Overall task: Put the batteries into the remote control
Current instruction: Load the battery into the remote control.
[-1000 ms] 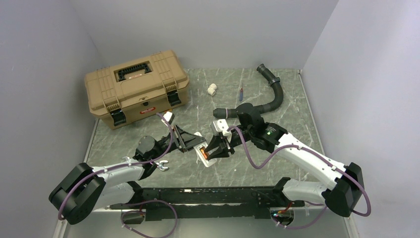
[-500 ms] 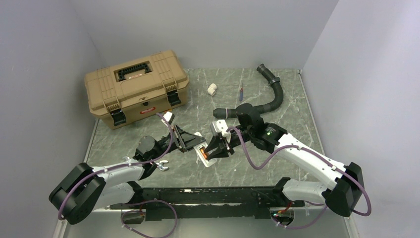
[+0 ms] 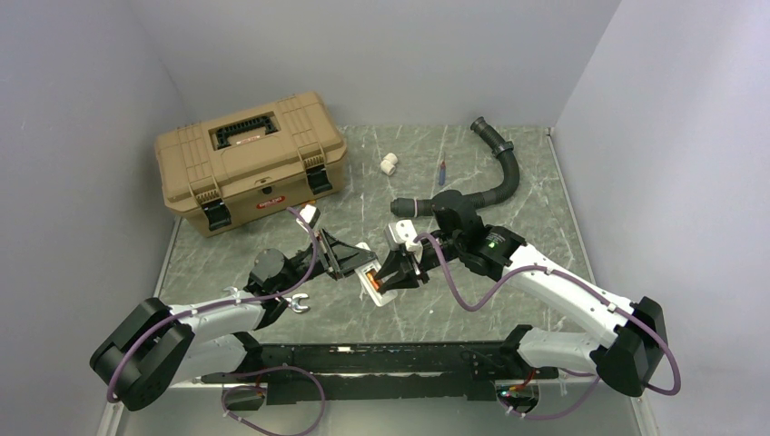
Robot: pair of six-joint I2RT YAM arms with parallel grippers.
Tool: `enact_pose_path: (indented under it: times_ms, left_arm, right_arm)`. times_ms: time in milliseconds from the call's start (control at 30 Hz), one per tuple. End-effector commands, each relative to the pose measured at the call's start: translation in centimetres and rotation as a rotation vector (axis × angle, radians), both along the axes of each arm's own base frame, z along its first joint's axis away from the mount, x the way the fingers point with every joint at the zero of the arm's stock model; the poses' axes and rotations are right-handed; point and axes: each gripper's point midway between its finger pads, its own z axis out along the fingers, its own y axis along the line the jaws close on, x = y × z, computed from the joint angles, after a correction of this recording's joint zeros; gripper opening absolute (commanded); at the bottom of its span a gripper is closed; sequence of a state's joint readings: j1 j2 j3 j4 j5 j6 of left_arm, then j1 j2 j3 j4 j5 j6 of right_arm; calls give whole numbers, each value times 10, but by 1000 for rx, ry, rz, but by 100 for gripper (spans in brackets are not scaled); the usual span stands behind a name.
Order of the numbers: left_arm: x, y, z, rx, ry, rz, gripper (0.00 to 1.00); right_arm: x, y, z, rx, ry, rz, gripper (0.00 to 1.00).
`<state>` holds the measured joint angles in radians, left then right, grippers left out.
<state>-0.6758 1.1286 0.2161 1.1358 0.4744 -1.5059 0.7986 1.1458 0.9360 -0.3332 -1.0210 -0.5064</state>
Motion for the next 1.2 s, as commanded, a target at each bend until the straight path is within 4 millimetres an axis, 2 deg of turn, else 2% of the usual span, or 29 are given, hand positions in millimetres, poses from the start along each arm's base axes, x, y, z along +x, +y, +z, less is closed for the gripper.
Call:
enact_pose_path:
  times_ms: [0, 767, 1167]
  left_arm:
    - [-10, 4, 37, -110, -95, -26, 0]
    - [-9, 3, 38, -108, -91, -24, 0]
    - [-5, 4, 36, -91, -78, 1, 0]
  right_arm:
    - [11, 3, -6, -29, -35, -35, 29]
    - [18, 7, -11, -57, -56, -58, 25]
    - [16, 10, -23, -126, -63, -44, 22]
